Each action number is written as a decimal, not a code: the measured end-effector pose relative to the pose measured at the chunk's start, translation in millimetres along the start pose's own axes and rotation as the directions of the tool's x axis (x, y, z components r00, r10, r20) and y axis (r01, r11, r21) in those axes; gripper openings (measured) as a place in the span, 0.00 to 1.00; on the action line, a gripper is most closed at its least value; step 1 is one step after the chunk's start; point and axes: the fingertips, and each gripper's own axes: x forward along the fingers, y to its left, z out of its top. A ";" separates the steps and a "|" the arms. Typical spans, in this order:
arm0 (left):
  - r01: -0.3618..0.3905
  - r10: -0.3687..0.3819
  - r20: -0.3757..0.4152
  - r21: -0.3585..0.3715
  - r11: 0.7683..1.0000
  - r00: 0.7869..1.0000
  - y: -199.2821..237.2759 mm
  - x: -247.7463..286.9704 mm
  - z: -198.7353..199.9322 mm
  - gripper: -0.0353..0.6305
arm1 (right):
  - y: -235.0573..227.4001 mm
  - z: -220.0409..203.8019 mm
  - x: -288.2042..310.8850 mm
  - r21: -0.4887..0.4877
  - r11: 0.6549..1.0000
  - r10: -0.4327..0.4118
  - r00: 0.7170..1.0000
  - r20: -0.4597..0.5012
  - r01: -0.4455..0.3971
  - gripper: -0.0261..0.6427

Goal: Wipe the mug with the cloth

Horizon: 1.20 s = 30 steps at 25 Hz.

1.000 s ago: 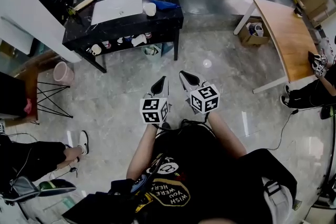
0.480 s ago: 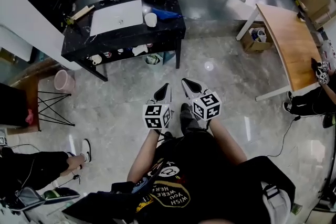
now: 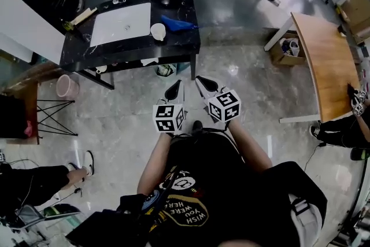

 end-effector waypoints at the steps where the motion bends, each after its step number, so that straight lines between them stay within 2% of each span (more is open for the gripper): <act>1: -0.010 0.010 0.002 -0.003 1.000 1.000 2.6 8.1 2.9 0.06 | -6.8 3.4 6.6 -0.006 1.000 0.012 1.000 -0.006 -0.012 0.04; 12: -0.075 0.073 -0.037 -0.062 0.995 0.997 62.0 77.5 11.7 0.06 | -58.3 13.5 85.7 0.003 0.998 0.063 0.996 -0.071 -0.063 0.04; 17: -0.075 0.071 -0.051 -0.081 0.994 0.996 111.8 109.7 21.5 0.06 | -79.3 27.3 142.1 -0.006 0.996 0.088 0.995 -0.036 -0.088 0.04; 21: -0.060 0.057 -0.046 -0.071 0.996 0.997 152.3 129.8 31.7 0.06 | -93.8 33.4 182.8 -0.030 0.997 0.063 0.997 -0.041 -0.064 0.04; 26: -0.054 0.049 -0.075 -0.059 0.997 0.996 201.0 155.9 30.4 0.06 | -114.6 25.8 238.4 -0.071 0.997 0.033 0.995 -0.090 -0.039 0.04; 28: -0.077 0.073 -0.095 -0.046 0.996 0.993 221.2 166.3 28.2 0.06 | -133.0 17.7 263.6 -0.085 0.996 0.030 0.994 -0.108 -0.039 0.05; 30: -0.110 0.104 -0.115 -0.046 0.993 0.988 235.9 170.3 24.5 0.06 | -154.2 12.5 284.8 -0.078 0.996 0.021 0.991 -0.131 -0.032 0.11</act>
